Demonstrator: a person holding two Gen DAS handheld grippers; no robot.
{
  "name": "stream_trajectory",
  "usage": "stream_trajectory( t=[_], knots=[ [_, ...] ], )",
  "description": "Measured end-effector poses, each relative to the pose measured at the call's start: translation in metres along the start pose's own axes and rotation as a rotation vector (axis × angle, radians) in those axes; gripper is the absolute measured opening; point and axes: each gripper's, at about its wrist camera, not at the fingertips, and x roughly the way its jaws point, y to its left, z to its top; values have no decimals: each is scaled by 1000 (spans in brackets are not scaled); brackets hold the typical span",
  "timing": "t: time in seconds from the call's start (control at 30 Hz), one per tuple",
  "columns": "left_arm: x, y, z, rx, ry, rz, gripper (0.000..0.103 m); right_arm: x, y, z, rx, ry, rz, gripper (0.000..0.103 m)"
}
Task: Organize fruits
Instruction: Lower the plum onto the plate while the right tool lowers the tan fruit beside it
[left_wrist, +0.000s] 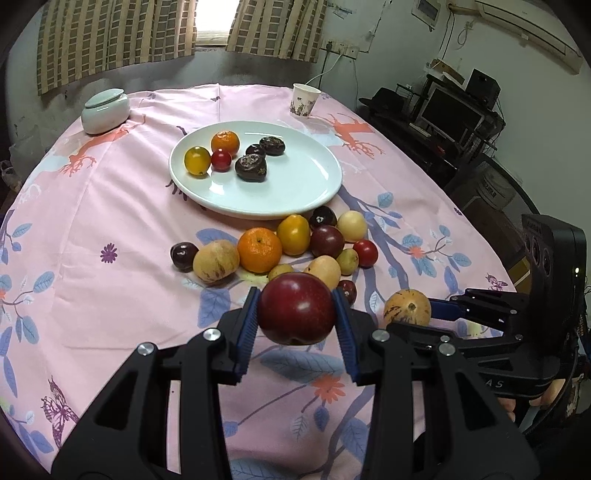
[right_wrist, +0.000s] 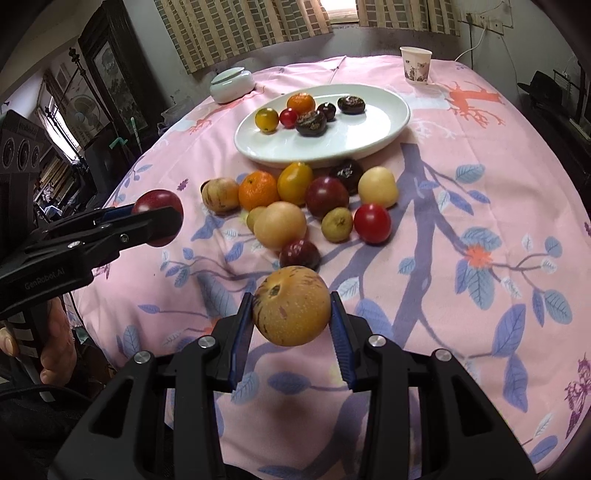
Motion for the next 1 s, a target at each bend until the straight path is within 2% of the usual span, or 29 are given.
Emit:
stream_trajectory(
  t=[0.23, 0.37, 0.53, 0.77, 1.0],
  knots=[
    [11, 20, 52, -14, 14, 63, 40, -11, -1, 41, -80, -57, -46, 41],
    [39, 39, 90, -45, 41, 111, 40, -6, -7, 77, -104, -77, -62, 41],
    [84, 59, 131, -96, 67, 156, 40, 24, -20, 129, -104, -94, -75, 41],
    [137, 76, 143, -158, 141, 151, 40, 107, -51, 189, -61, 5, -86, 41],
    [153, 84, 149, -169, 156, 142, 40, 140, -60, 206, -52, 48, -78, 41]
  ],
)
